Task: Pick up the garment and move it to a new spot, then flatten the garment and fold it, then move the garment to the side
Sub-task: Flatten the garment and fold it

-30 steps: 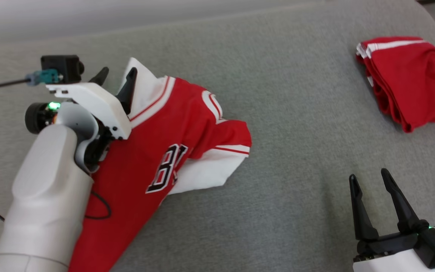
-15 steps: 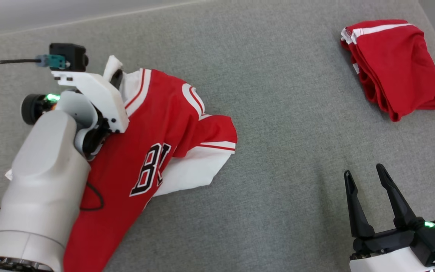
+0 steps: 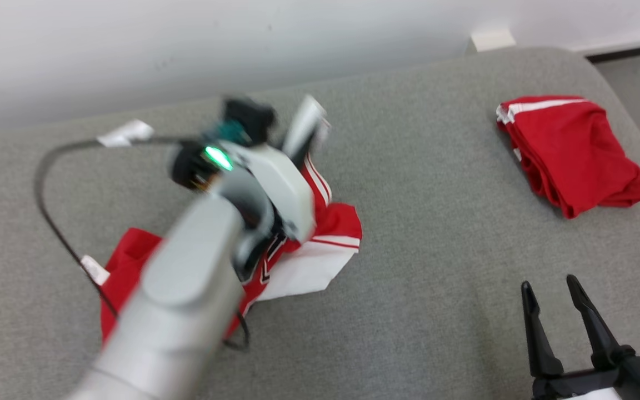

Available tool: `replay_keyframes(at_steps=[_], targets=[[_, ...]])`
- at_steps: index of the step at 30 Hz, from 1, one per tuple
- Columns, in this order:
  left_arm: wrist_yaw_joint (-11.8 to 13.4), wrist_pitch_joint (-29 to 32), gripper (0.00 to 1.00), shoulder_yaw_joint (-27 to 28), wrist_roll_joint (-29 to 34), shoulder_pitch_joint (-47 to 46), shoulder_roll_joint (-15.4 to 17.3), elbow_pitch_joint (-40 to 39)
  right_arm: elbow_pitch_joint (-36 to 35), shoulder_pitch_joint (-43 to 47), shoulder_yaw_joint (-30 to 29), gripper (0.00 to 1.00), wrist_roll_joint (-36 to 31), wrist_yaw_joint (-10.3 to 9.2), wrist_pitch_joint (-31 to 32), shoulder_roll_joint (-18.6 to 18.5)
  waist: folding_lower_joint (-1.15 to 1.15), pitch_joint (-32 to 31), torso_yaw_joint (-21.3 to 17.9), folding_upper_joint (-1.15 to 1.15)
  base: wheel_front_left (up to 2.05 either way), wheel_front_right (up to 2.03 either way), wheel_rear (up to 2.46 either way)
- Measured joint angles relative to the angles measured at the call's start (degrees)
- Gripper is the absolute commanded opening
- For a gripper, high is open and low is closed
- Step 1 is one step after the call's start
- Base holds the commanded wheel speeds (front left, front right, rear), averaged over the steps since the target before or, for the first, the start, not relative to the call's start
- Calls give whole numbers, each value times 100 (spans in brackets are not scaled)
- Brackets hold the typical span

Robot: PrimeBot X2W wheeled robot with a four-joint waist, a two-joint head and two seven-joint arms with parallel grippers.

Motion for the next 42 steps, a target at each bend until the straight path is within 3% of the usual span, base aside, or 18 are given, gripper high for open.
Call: replay_keyframes(at_steps=[6, 13, 17, 18, 19, 21, 26, 30, 38, 42], targets=[[35, 281, 0, -977, -225, 1332, -202, -1044, 25, 231, -192, 100, 22, 0, -1, -2, -1, -434, -8, 0, 0, 0, 0], [459, 230, 0, -2006, -238, 2183, -224, -1570, 47, 271, -250, 100, 98, 0, -1, -3, -1, -402, -271, 0, 0, 0, 0], [757, -169, 0, -2462, -225, 2237, -225, -1637, 75, 263, -237, 100, 197, 0, 0, -3, -1, -286, -389, 0, 0, 0, 0], [814, -302, 20, -2548, -245, 2237, -223, -1623, 81, 256, -230, 100, 207, 0, 0, -3, -1, -258, -418, 0, 0, 0, 0], [853, -423, 98, -2655, -246, 2235, -219, -1599, 91, 246, -224, 100, 219, 0, 0, -2, -1, -234, -446, 0, 0, 0, 0], [787, -578, 100, -2894, -446, 2252, -219, -1600, 104, 240, -231, 100, 237, 0, 0, -3, -1, -200, -492, 0, 0, 0, 0], [185, -503, 100, -3535, -1763, 2461, -224, -2003, 160, 238, -301, 100, 235, 0, 0, -1, -1, -226, -504, 0, 0, 0, 0], [112, -650, 100, -3775, -2096, 2312, -229, -2202, 210, 251, -404, 100, 170, 0, 0, -2, -1, -355, -446, 0, 0, 0, 0], [880, -1293, 100, -3520, -2018, 2085, -220, -1724, 265, 459, -523, 100, 15, 0, 0, 0, -1, -770, -281, 0, 0, 0, 0], [1330, -1529, 100, -3294, -1852, 2068, -5, -1283, 279, 594, -576, 100, -34, 0, 0, -3, -1, -997, -192, 0, 0, 0, 0]])
